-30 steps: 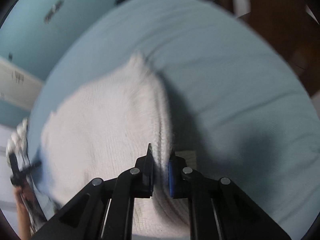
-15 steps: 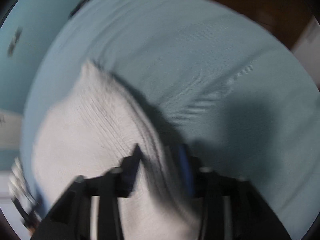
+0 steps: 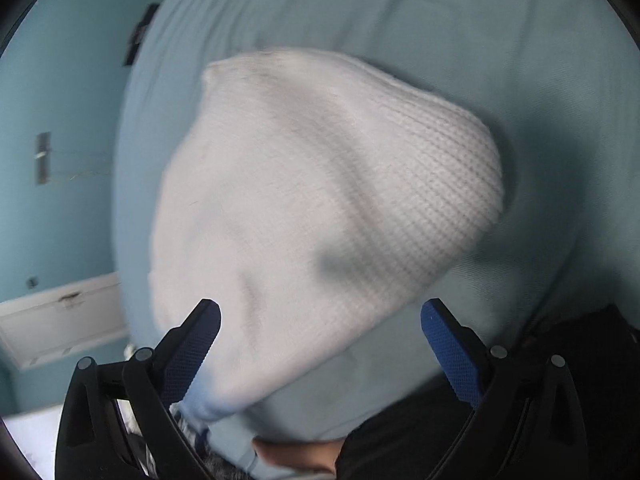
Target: Fold small clothes
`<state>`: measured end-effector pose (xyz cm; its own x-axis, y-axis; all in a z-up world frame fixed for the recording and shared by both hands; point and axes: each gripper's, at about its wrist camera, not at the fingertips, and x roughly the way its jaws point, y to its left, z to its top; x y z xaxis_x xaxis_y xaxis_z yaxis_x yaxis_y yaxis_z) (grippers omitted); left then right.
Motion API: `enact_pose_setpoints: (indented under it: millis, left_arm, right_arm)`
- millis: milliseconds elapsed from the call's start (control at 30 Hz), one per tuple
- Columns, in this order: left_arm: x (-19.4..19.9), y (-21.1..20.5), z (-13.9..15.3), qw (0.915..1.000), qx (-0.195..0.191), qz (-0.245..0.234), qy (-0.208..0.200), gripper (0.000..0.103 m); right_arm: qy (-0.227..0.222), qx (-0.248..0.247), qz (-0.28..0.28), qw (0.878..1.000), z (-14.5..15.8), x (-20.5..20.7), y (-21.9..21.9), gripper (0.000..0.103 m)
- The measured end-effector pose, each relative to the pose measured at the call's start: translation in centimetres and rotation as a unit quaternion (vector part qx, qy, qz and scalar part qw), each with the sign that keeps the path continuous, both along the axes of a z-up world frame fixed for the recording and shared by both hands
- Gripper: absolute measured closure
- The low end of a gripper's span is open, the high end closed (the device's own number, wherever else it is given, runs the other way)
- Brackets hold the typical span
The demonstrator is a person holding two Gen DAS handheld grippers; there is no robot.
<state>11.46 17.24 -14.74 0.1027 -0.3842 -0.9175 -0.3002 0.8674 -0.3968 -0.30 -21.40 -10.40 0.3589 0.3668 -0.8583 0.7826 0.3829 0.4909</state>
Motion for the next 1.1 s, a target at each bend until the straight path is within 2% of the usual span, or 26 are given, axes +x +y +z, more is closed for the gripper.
enact_pose_setpoints:
  millis: [33, 67, 167, 233, 300, 367, 433, 500, 533, 567, 600, 667, 733, 800, 900, 1033, 1100]
  left_arm:
    - [-0.1, -0.6, -1.0, 0.9998, 0.002, -0.007, 0.021, 0.001]
    - [0.2, -0.9, -1.3, 0.9996, 0.010, -0.008, 0.025, 0.001]
    - [1.2, -1.2, -1.8, 0.9975, 0.069, 0.003, 0.015, 0.000]
    - [1.2, -0.3, -1.6, 0.9959, 0.089, 0.011, 0.003, 0.000]
    - [1.7, -0.3, -1.7, 0.9950, 0.097, 0.021, -0.004, 0.000]
    - [2.6, -0.4, -1.9, 0.9941, 0.107, 0.019, -0.004, 0.000]
    - [3.1, -0.3, -2.0, 0.9954, 0.093, 0.020, -0.005, 0.000]
    - [3.3, 0.2, -1.7, 0.9960, 0.080, 0.038, -0.009, 0.000]
    - [3.2, 0.8, -1.6, 0.9964, 0.062, 0.056, -0.012, 0.000]
    - [3.2, 1.4, -1.4, 0.9966, 0.049, 0.065, -0.014, 0.000]
    - [3.1, 1.8, -1.4, 0.9965, 0.035, 0.075, -0.014, 0.000]
    - [2.5, 3.1, -1.2, 0.9949, -0.006, 0.099, -0.017, 0.000]
    - [1.4, 3.9, -1.4, 0.9938, -0.028, 0.106, -0.016, 0.000]
    - [0.6, 4.5, -2.2, 0.9914, -0.055, 0.119, -0.001, 0.000]
    - [0.3, 3.4, -3.7, 0.9870, -0.081, 0.136, 0.031, 0.000]
    - [0.1, 2.3, -4.7, 0.9886, -0.045, 0.135, 0.049, 0.000]
    - [1.5, 1.3, -5.4, 0.9902, -0.030, 0.126, 0.052, 0.000]
  right_arm:
    - [0.015, 0.005, -0.011, 1.000, -0.9, 0.7, 0.1, 0.004]
    - [0.028, 0.014, -0.013, 0.999, -2.0, 0.9, 1.3, 0.004]
    - [0.064, 0.033, -0.027, 0.997, -3.8, 1.6, 0.4, 0.004]
    - [0.081, 0.030, -0.056, 0.995, -5.0, 1.1, -0.1, 0.004]
    - [0.084, 0.029, -0.095, 0.991, -6.7, 0.4, -1.2, 0.004]
    - [0.065, 0.070, -0.135, 0.986, -8.5, 0.0, -2.2, 0.004]
    - [0.052, 0.088, -0.140, 0.985, -8.9, 0.5, -2.8, 0.024]
    - [0.042, 0.059, -0.115, 0.991, -8.0, 1.6, -2.9, 0.047]
    - [0.038, 0.034, -0.103, 0.993, -7.2, 2.1, -2.7, 0.052]
    - [0.034, 0.021, -0.096, 0.995, -6.6, 2.2, -2.6, 0.064]
    - [0.028, 0.008, -0.088, 0.996, -6.1, 2.6, -2.5, 0.070]
    - [-0.004, -0.009, -0.074, 0.997, -4.6, 2.8, -2.7, 0.073]
    - [-0.038, -0.035, -0.046, 0.998, -3.3, 3.7, -2.5, 0.074]
    - [-0.061, -0.064, -0.022, 0.996, -2.7, 4.4, -1.7, 0.074]
    - [-0.073, -0.089, -0.016, 0.993, -2.6, 4.9, -1.6, 0.075]
    - [-0.076, -0.097, -0.021, 0.992, -3.2, 5.7, -1.7, 0.074]
    - [-0.080, -0.096, -0.021, 0.992, -2.8, 3.7, -1.1, 0.074]
